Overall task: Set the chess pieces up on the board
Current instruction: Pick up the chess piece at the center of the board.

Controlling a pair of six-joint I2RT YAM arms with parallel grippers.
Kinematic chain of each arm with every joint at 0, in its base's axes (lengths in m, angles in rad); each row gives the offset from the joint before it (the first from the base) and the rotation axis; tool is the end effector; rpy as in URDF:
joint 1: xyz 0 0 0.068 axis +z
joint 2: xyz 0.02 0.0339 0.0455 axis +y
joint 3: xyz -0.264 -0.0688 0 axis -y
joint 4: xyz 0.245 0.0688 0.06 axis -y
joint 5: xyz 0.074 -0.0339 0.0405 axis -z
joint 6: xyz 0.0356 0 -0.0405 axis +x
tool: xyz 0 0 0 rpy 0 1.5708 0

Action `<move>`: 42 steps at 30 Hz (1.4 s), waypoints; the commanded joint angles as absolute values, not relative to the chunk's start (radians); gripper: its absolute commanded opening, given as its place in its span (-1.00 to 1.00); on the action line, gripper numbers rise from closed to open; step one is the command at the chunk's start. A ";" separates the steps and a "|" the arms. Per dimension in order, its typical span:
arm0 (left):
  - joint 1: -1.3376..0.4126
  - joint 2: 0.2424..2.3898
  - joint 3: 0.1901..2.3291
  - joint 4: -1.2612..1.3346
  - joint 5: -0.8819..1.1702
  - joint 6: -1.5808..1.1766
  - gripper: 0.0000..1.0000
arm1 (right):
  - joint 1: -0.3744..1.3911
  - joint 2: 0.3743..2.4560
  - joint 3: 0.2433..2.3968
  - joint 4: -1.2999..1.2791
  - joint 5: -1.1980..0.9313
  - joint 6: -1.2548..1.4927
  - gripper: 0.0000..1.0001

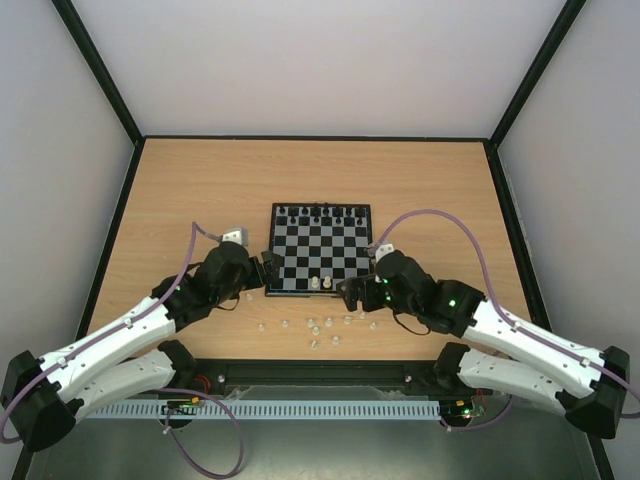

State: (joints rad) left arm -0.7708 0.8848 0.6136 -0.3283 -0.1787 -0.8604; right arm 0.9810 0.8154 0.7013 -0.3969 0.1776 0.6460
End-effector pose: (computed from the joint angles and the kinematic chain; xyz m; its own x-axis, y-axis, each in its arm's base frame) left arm 0.1442 -0.1313 0.2484 -0.7039 -0.3563 -0.6144 0.0716 0.8251 -0.5605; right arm 0.1078 0.1497 0.2841 -0.6580 0.0821 -0.7485 -0.4210 0.7841 0.4561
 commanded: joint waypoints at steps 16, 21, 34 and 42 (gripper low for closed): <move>-0.767 0.835 0.528 -0.353 -0.067 -0.838 0.99 | 1.064 1.217 0.822 -0.595 0.110 0.702 0.01; -0.768 0.814 0.524 -0.362 -0.075 -0.831 0.99 | 1.100 1.313 0.830 -0.588 0.116 0.689 -0.17; -0.767 0.802 0.503 -0.341 -0.074 -0.839 0.99 | 1.105 1.398 0.838 -0.585 0.172 0.662 -0.29; -0.766 0.811 0.506 -0.337 -0.074 -0.841 0.99 | 1.094 1.431 0.835 -0.553 0.156 0.638 -0.36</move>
State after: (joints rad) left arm -0.7708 0.8078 0.5163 -0.3500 -0.0814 -0.8421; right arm 1.0988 1.4109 0.8165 -0.5404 0.1474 0.6540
